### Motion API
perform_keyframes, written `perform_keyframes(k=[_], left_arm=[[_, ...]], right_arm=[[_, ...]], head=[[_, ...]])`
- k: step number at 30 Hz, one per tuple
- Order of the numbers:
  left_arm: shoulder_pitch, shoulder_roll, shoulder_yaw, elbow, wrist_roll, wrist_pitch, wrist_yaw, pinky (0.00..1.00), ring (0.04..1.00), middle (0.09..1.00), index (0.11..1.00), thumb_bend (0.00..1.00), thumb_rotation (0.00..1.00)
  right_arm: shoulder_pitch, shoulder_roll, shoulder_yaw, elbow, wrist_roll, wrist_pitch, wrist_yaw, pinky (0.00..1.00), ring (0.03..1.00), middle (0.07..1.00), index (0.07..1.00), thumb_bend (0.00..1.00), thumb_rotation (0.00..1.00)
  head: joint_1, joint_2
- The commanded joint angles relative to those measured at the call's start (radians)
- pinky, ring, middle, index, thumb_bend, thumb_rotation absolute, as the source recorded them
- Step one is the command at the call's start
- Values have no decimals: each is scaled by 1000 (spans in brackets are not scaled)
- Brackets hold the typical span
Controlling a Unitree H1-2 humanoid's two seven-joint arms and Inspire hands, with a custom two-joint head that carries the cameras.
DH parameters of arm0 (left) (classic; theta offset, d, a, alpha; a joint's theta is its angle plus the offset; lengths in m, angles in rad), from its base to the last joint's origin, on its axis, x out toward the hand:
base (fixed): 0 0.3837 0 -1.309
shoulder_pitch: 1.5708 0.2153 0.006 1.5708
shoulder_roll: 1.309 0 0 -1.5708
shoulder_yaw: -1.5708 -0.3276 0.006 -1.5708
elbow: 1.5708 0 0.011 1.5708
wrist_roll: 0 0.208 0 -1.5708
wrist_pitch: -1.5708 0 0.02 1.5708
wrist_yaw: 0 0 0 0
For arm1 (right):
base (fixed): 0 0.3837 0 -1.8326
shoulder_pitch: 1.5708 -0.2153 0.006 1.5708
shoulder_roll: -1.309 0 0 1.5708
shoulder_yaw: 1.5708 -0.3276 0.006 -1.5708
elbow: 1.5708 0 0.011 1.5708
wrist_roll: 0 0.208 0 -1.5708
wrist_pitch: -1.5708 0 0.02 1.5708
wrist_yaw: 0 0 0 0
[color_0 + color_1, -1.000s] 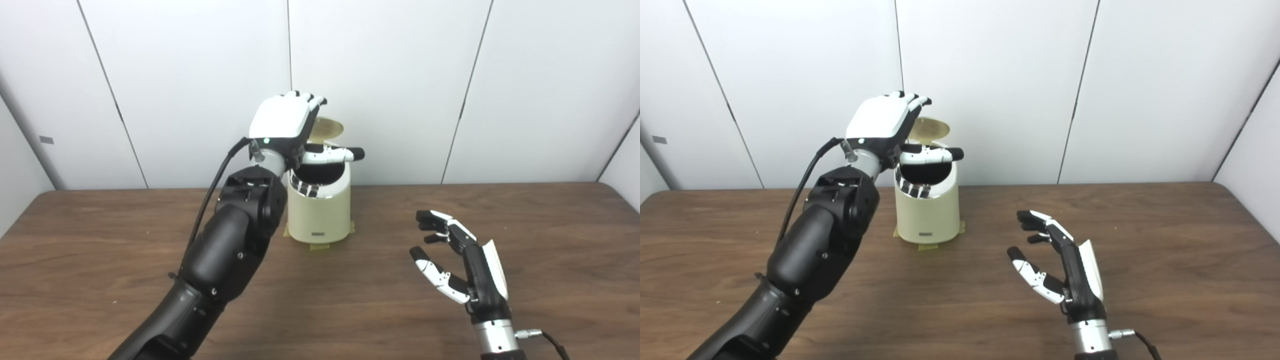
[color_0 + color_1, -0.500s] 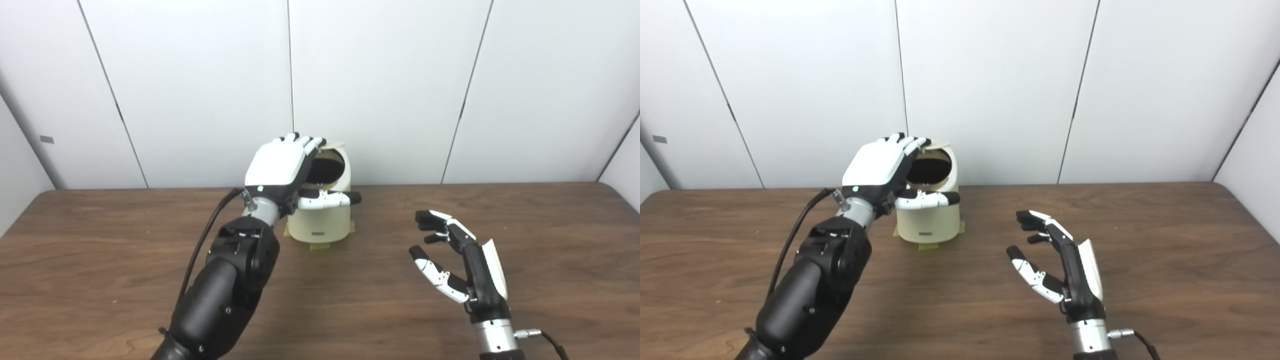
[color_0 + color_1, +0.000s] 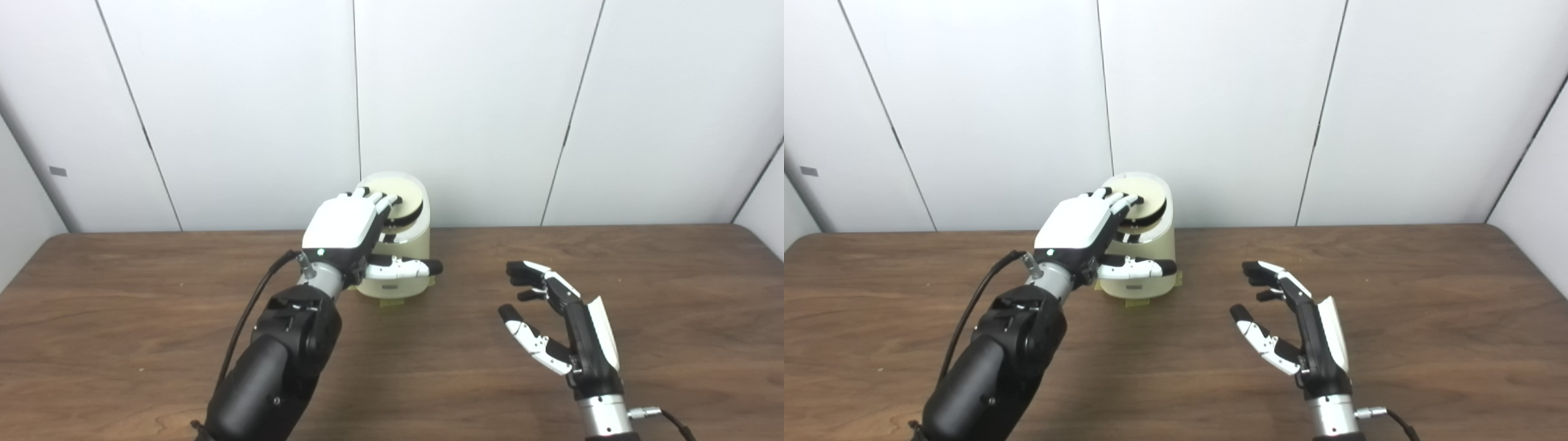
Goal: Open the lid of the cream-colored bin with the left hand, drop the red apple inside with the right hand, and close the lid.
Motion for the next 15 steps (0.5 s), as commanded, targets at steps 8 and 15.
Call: perform_keyframes(k=[8, 15], left_arm=[[-21, 59, -86, -8, 175, -73, 18, 1000, 989, 891, 871, 955, 878], [-42, 81, -132, 37, 308, -133, -28, 1000, 962, 851, 814, 980, 873]], right_arm=[[-15, 8, -5, -47, 16, -1, 4, 596, 709, 725, 710, 213, 495], [-17, 13, -6, -44, 57, 6, 14, 601, 713, 730, 711, 225, 493]], head=[[-1, 6], [-4, 5]])
